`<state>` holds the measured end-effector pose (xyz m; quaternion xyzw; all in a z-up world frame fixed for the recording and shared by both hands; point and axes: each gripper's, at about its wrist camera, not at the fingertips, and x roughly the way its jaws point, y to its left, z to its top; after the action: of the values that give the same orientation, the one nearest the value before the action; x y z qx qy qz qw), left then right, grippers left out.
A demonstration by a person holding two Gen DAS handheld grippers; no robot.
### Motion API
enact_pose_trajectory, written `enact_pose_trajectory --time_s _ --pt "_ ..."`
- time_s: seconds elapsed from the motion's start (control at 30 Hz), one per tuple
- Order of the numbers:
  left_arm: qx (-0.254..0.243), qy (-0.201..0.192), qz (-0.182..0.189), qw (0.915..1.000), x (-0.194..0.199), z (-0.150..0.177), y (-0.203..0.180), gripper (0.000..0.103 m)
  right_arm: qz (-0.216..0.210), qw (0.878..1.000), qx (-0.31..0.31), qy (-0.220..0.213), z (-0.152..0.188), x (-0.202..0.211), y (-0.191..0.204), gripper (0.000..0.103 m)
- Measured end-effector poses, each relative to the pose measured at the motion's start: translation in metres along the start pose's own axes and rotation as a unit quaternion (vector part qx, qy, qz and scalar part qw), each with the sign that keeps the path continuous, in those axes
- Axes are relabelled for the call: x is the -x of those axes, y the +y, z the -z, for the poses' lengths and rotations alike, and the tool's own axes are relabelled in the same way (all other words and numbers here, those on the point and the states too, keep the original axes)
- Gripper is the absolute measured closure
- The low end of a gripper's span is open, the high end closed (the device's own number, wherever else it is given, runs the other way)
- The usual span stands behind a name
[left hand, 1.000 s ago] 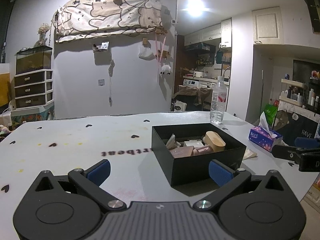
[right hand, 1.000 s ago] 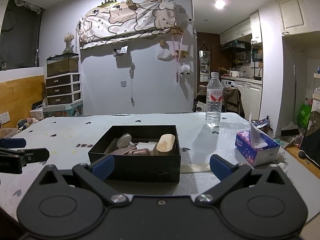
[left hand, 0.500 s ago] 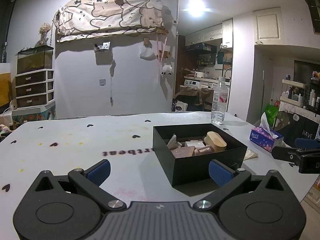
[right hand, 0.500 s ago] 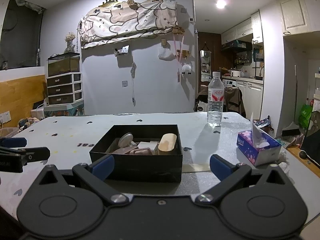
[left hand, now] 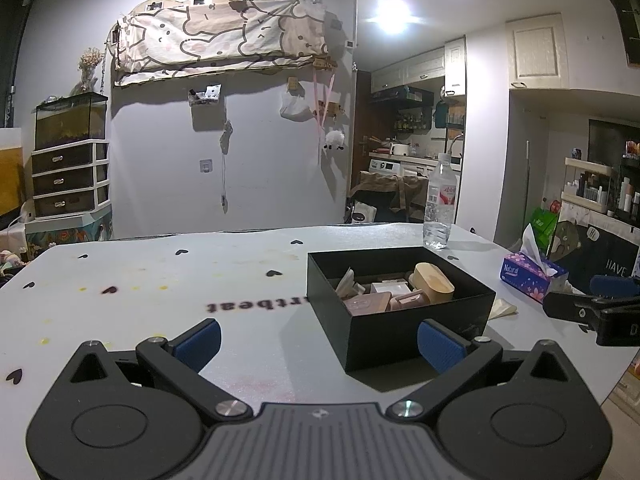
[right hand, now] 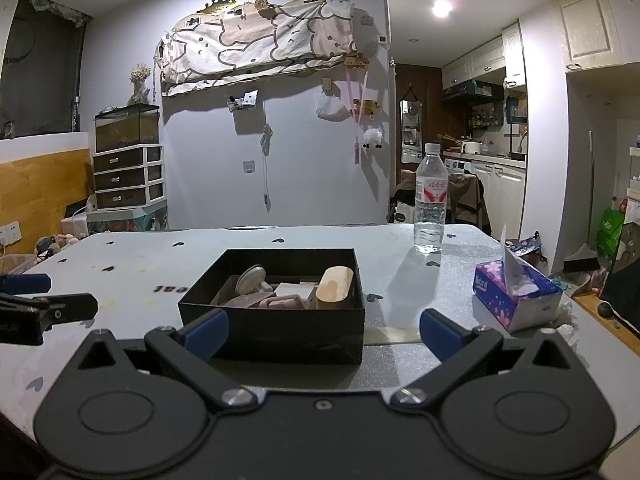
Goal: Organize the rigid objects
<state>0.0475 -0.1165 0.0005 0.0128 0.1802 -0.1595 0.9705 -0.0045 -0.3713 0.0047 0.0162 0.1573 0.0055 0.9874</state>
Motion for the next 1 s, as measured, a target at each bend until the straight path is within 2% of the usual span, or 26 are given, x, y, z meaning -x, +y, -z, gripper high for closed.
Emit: enact_pose_trajectory --time_s 1.0 --pt "-0.001 0.0 -0.001 1.0 0.001 0.0007 0.0035 0.0 -0.002 1.0 -0.001 0.0 -0.0004 -0.0001 0.0002 0.0"
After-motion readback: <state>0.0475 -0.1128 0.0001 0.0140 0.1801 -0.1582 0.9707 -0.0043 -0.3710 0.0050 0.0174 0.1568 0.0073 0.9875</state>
